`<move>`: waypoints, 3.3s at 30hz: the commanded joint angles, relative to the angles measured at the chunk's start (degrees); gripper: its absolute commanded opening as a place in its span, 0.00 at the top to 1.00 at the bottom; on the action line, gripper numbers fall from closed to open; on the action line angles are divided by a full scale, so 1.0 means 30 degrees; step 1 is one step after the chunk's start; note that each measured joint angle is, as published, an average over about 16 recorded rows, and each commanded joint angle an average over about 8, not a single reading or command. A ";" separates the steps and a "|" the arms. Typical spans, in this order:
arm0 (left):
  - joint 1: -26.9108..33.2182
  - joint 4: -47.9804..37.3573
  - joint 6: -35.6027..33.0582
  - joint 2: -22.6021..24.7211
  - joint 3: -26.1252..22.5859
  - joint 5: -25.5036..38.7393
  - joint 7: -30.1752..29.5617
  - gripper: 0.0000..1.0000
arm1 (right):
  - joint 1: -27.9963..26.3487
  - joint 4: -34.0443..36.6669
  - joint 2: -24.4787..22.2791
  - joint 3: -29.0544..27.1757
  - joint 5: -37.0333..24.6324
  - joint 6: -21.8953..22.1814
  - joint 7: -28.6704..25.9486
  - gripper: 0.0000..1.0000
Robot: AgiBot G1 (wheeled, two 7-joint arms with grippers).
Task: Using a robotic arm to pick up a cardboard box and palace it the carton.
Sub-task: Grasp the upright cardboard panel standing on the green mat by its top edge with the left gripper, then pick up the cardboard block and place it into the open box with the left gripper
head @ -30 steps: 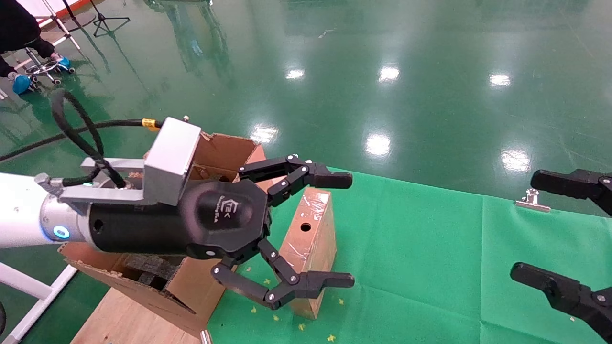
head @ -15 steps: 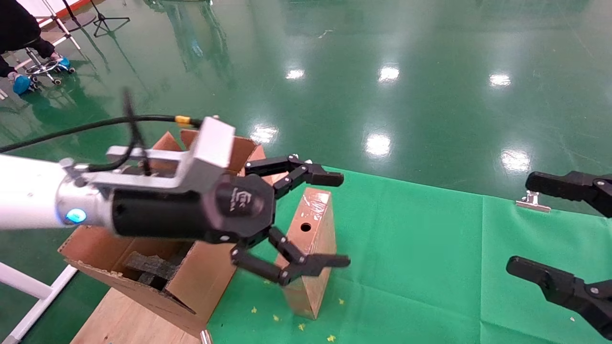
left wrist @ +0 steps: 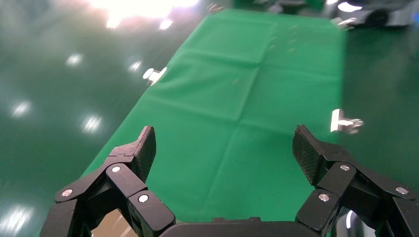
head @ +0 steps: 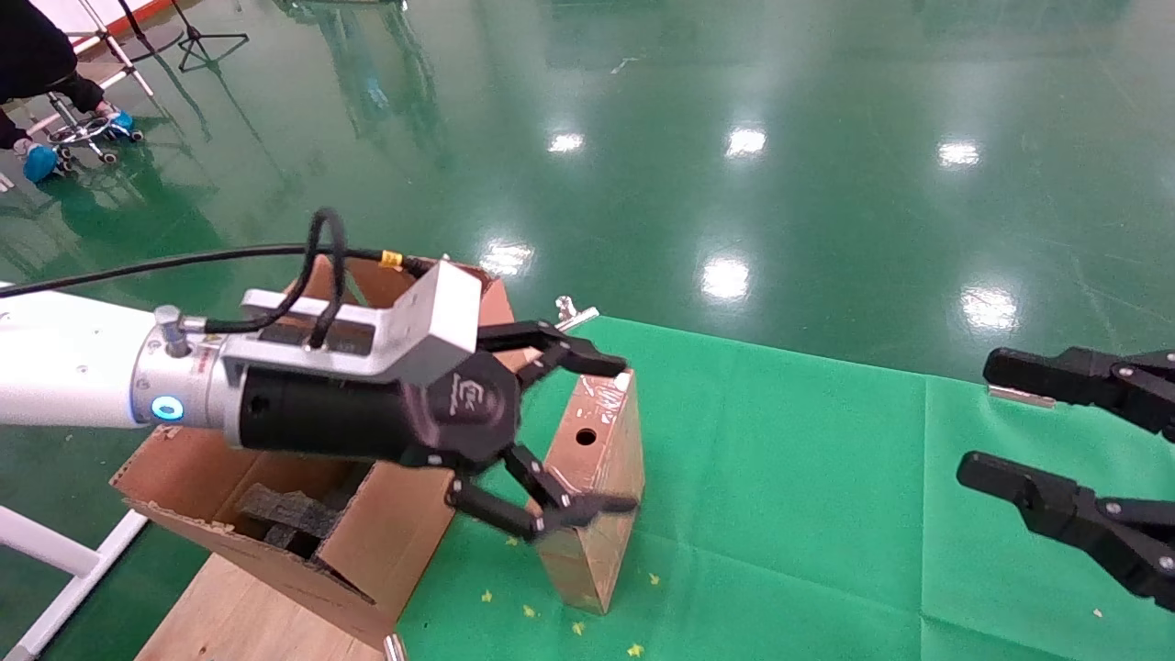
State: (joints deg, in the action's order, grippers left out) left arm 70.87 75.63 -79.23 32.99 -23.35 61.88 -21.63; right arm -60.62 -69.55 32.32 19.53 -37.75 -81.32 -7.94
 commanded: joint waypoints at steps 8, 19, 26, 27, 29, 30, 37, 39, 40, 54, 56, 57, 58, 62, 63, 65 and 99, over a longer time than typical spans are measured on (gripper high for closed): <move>0.2172 0.0491 0.1973 0.0516 -0.1753 0.4953 -0.5994 0.00 | 0.0000 0.0001 0.0000 0.0000 0.0001 0.0001 0.0000 1.00; 0.7551 0.0218 -0.0928 0.4115 -0.5249 1.2039 -1.7115 0.00 | 0.0000 0.0001 0.0000 0.0000 0.0001 0.0001 0.0000 1.00; 0.9227 -0.0013 -0.3167 0.6198 -0.7130 1.4496 -2.2148 0.00 | 0.0000 0.0001 0.0000 0.0000 0.0001 0.0001 0.0000 1.00; 0.9342 -0.0035 -0.3318 0.6429 -0.7381 1.4681 -2.2610 0.00 | 0.0000 0.0001 0.0000 0.0000 0.0001 0.0001 0.0000 1.00; 0.9488 -0.0042 -0.3457 0.6829 -0.7818 1.4861 -2.3306 0.00 | 0.0000 0.0001 0.0000 0.0000 0.0001 0.0001 0.0000 1.00; 0.9532 -0.0046 -0.3486 0.6997 -0.8031 1.4894 -2.3572 0.00 | 0.0000 0.0001 0.0000 0.0000 0.0001 0.0001 0.0000 1.00; 0.9575 -0.0038 -0.3519 0.7814 -0.9561 1.5091 -2.4865 0.00 | 0.0000 0.0001 0.0000 0.0000 0.0001 0.0001 0.0000 1.00; 0.9560 -0.0043 -0.3516 0.7961 -1.0008 1.5136 -2.5171 0.00 | 0.0000 0.0001 0.0000 0.0000 0.0001 0.0001 0.0000 1.00; 0.9552 -0.0046 -0.3507 0.8020 -1.0212 1.5129 -2.5307 0.00 | 0.0000 0.0001 0.0000 0.0000 0.0001 0.0001 0.0000 1.00; 0.9734 -0.0307 -0.3619 0.8295 -1.1655 1.4986 -2.5866 0.16 | 0.0005 0.0005 -0.0003 0.0000 0.0008 0.0006 0.0001 0.00; 0.9728 -0.0303 -0.3618 0.8287 -1.1615 1.4971 -2.5860 0.41 | 0.0005 0.0005 -0.0003 0.0000 0.0008 0.0006 0.0001 0.00; 0.9722 -0.0298 -0.3616 0.8282 -1.1590 1.4964 -2.5856 0.54 | 0.0005 0.0005 -0.0003 0.0000 0.0008 0.0005 0.0001 0.00; 0.9714 -0.0293 -0.3613 0.8278 -1.1565 1.4957 -2.5852 0.66 | 0.0005 0.0005 -0.0003 0.0000 0.0008 0.0005 0.0001 0.00; 0.9678 -0.0268 -0.3594 0.8263 -1.1482 1.4936 -2.5836 1.00 | 0.0005 0.0005 -0.0003 0.0000 0.0008 0.0005 0.0001 0.00; 0.9670 -0.0263 -0.3589 0.8260 -1.1465 1.4931 -2.5833 1.00 | 0.0005 0.0005 -0.0003 0.0000 0.0008 0.0005 0.0001 0.00; 0.9655 -0.0253 -0.3578 0.8255 -1.1435 1.4924 -2.5826 1.00 | 0.0005 0.0005 -0.0003 0.0000 0.0008 0.0005 0.0001 0.00; 1.0177 0.0013 -0.2970 0.7511 -1.1278 1.4552 -2.5121 1.00 | 0.0004 0.0005 -0.0003 -0.0001 0.0001 0.0005 0.0001 0.00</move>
State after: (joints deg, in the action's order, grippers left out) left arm 101.79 75.64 -87.51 54.94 -56.31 104.99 -96.14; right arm -60.60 -69.53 32.31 19.53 -37.74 -81.30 -7.94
